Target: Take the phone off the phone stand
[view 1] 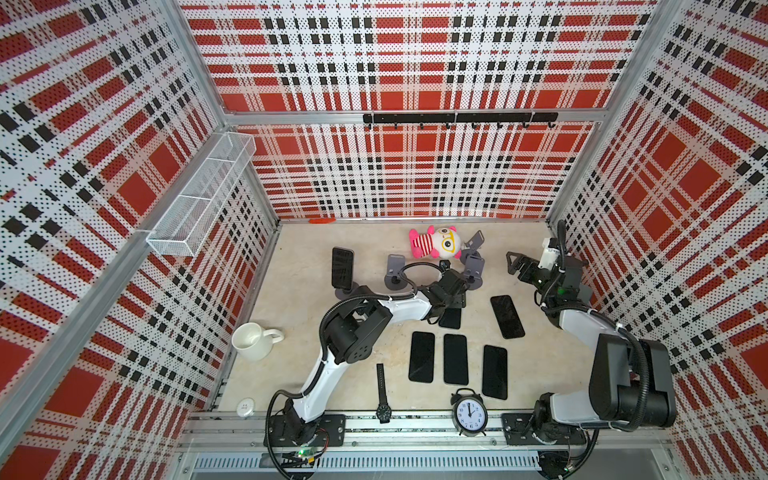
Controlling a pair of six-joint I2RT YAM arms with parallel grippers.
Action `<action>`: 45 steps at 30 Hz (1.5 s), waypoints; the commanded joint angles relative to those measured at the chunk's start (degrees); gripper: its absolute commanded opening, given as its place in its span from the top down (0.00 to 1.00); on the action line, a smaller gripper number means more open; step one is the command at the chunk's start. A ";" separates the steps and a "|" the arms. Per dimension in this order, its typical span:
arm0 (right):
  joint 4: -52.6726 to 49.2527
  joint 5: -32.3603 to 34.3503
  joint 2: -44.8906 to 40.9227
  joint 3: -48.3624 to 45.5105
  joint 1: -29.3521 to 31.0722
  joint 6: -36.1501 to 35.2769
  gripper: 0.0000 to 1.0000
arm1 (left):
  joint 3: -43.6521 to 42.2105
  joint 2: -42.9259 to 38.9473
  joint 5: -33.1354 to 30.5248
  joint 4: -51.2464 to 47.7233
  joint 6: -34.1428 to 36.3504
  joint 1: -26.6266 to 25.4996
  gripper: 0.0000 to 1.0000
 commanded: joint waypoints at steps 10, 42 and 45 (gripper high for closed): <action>9.44 -3.17 -2.37 -2.85 0.37 1.22 0.00 | -3.30 1.89 -6.93 2.20 1.49 -0.74 0.28; 14.14 -3.61 -3.10 -5.21 0.35 2.62 0.00 | -6.91 1.31 -8.37 4.21 1.05 -0.53 0.20; 14.09 -4.01 -3.10 -5.10 0.31 2.43 0.00 | -7.09 1.24 -8.73 4.28 1.05 -0.56 0.18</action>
